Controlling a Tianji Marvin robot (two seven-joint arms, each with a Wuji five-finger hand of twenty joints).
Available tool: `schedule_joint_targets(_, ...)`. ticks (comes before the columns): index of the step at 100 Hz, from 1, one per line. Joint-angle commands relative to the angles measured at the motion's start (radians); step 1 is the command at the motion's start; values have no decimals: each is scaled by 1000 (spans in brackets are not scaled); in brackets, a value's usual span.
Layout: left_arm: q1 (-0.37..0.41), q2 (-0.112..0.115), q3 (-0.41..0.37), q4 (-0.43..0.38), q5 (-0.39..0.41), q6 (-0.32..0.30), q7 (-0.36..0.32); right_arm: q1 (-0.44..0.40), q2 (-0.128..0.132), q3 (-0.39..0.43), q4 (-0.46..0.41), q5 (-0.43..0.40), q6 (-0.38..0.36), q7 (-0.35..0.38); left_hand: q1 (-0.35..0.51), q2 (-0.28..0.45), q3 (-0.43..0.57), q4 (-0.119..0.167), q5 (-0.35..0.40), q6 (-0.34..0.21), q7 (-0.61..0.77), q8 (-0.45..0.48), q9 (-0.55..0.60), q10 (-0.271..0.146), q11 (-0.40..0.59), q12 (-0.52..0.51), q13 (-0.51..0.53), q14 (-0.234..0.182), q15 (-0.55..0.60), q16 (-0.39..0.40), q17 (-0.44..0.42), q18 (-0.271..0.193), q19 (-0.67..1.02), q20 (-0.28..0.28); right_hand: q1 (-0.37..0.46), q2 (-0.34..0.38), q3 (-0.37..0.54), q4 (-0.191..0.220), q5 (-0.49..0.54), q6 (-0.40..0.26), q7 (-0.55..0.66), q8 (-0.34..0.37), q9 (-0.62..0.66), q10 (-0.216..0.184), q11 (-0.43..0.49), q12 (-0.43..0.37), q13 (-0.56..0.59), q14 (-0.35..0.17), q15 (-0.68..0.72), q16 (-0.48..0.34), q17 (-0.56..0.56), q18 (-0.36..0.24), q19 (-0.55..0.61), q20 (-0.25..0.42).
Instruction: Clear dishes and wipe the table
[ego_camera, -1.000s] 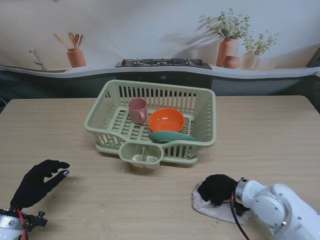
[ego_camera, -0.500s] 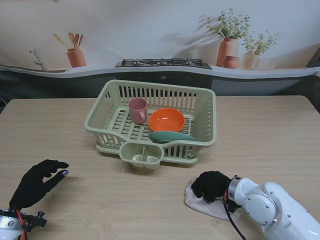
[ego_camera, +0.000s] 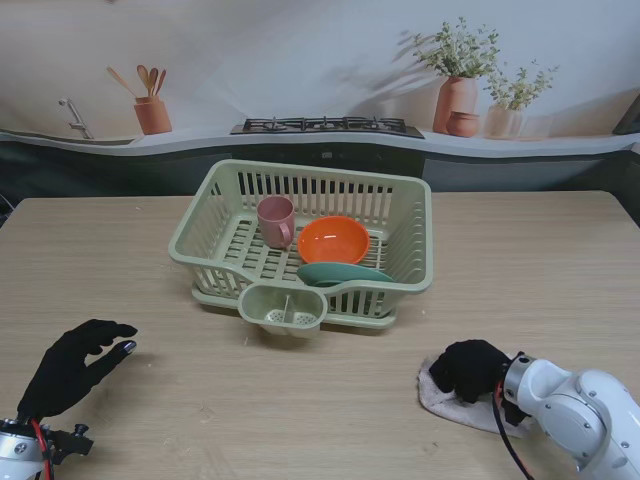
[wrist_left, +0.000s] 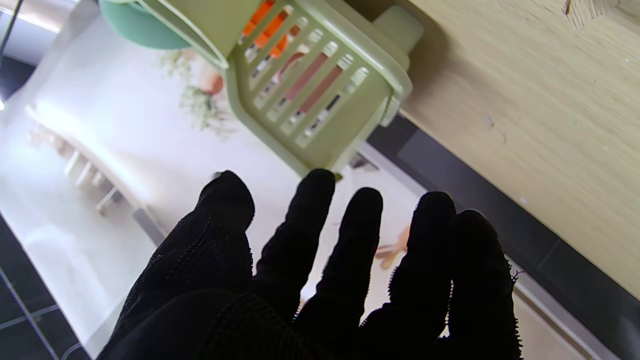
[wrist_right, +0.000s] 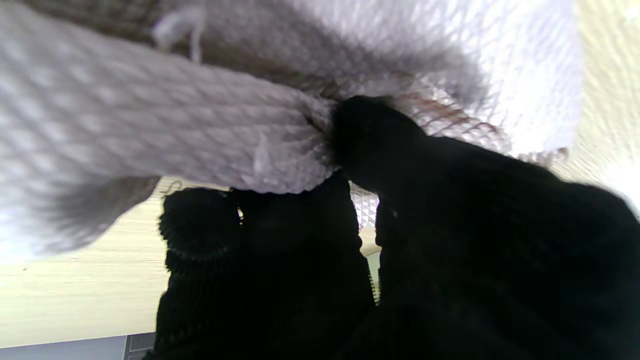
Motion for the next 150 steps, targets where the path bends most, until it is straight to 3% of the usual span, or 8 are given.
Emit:
schedule_joint_targets(1, 6, -6, 1, -6, -4, -2, -15, -22, 3, -25, 39, 1, 2, 29, 10, 46, -29, 28, 38, -13, -11, 10, 8, 12, -6, -15, 9, 14, -6, 4, -9, -2, 24, 10, 39, 96, 40, 18, 71, 89, -122, -66, -29, 51, -82, -55, 26, 3, 11, 9, 4, -21, 9, 6)
schedule_joint_targets(42, 3, -3, 2, -7, -11, 6, -30, 50, 9, -255, -23, 147, 99, 96, 9, 47, -27, 28, 38, -14, -11, 10, 9, 11, -6, -15, 9, 13, -6, 5, -9, -2, 24, 10, 37, 100, 36, 18, 68, 91, -123, -65, -29, 55, -79, -57, 29, 1, 14, 8, 8, -24, 14, 6)
schedule_joint_targets(58, 1, -2, 4, -7, -14, 7, -34, 106, 8, -350, -12, 184, 134, 83, 8, 47, -27, 28, 38, -15, -11, 10, 9, 13, -6, -15, 11, 15, -6, 5, -9, -2, 24, 10, 37, 103, 33, 18, 67, 90, -122, -64, -29, 54, -78, -57, 30, -2, 14, 7, 11, -27, 14, 5)
schedule_joint_targets(71, -1, -1, 4, -5, -13, 9, -35, 122, 3, -382, -3, 188, 161, 57, 9, 46, -27, 28, 39, -15, -10, 10, 10, 12, -6, -15, 11, 14, -5, 5, -9, -2, 24, 10, 37, 106, 31, 18, 65, 91, -123, -64, -31, 55, -76, -58, 29, 2, 17, 8, 13, -28, 17, 4)
schedule_joint_targets(86, -3, -1, 5, -5, -14, 12, -38, 101, 3, -350, -3, 155, 153, 49, 9, 45, -27, 28, 40, -13, -10, 10, 11, 13, -5, -15, 11, 14, -5, 5, -9, -2, 24, 10, 37, 112, 28, 18, 58, 94, -123, -63, -36, 60, -73, -58, 28, -1, 20, 8, 16, -31, 20, 3)
schedule_joint_targets(132, -4, -1, 3, -3, -13, 3, -36, -32, -2, -91, 0, -37, 60, -5, 7, 47, -26, 28, 39, -15, -11, 10, 10, 11, -6, -15, 10, 12, -6, 5, -9, -2, 24, 10, 39, 119, 23, 20, 46, 101, -115, -61, -45, 66, -57, -65, 26, -1, 30, 2, 18, -32, 28, -4)
schedule_joint_targets(150, -4, -3, 4, -2, -7, 2, -27, -38, -4, -72, 4, -56, 60, -25, 7, 47, -25, 28, 39, -15, -10, 10, 12, 11, -6, -16, 11, 14, -6, 5, -9, -2, 24, 10, 39, 117, 24, 20, 46, 104, -113, -66, -44, 69, -56, -68, 29, 1, 32, 1, 23, -25, 31, -5)
